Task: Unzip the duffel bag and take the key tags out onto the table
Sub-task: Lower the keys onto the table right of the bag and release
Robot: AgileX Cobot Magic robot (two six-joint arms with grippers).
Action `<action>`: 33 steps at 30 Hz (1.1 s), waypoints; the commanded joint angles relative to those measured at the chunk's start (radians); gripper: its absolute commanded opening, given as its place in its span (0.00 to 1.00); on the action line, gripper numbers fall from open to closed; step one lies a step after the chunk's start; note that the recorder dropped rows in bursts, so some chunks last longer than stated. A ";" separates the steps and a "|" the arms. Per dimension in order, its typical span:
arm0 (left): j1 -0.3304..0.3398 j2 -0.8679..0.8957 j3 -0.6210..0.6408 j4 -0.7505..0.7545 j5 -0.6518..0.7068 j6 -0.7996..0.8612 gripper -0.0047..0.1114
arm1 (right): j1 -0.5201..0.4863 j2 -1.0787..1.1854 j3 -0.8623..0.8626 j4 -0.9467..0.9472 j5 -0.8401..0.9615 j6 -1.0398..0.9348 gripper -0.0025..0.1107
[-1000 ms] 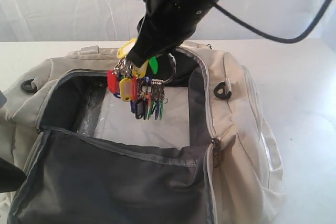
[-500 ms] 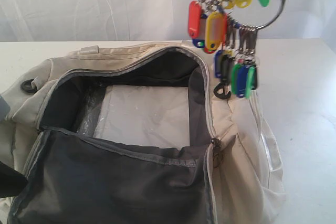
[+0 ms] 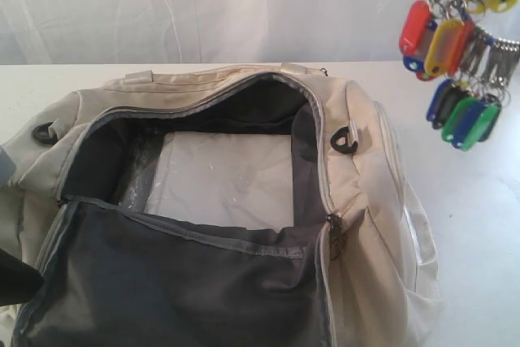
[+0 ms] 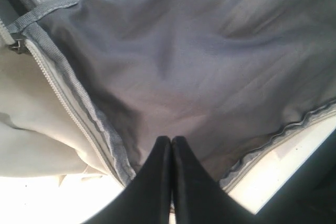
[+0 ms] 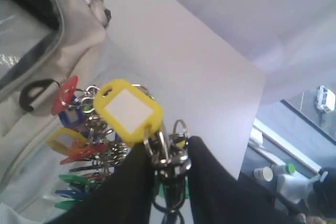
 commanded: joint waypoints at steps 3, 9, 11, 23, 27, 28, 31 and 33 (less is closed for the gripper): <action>-0.008 -0.007 0.004 -0.016 0.006 0.006 0.04 | -0.112 -0.015 0.128 0.026 -0.066 0.008 0.02; -0.008 -0.007 0.004 -0.016 0.006 0.006 0.04 | -0.264 0.014 0.234 0.146 -0.173 -0.011 0.02; -0.008 -0.007 0.004 -0.018 0.006 0.006 0.04 | -0.295 0.035 0.249 0.179 -0.186 -0.029 0.02; -0.008 -0.007 0.004 -0.020 0.006 0.006 0.04 | -0.489 0.230 0.293 0.423 -0.234 -0.129 0.02; -0.008 -0.007 0.005 -0.021 0.004 0.006 0.04 | -0.513 0.264 0.321 0.430 -0.292 -0.129 0.02; -0.008 -0.007 0.005 -0.021 0.004 0.006 0.04 | -0.513 0.272 0.331 0.430 -0.307 -0.129 0.02; -0.008 -0.007 0.005 -0.021 0.004 0.006 0.04 | -0.513 0.301 0.357 0.437 -0.351 -0.129 0.02; -0.008 -0.007 0.005 -0.021 0.004 0.006 0.04 | -0.513 0.322 0.376 0.477 -0.380 -0.129 0.02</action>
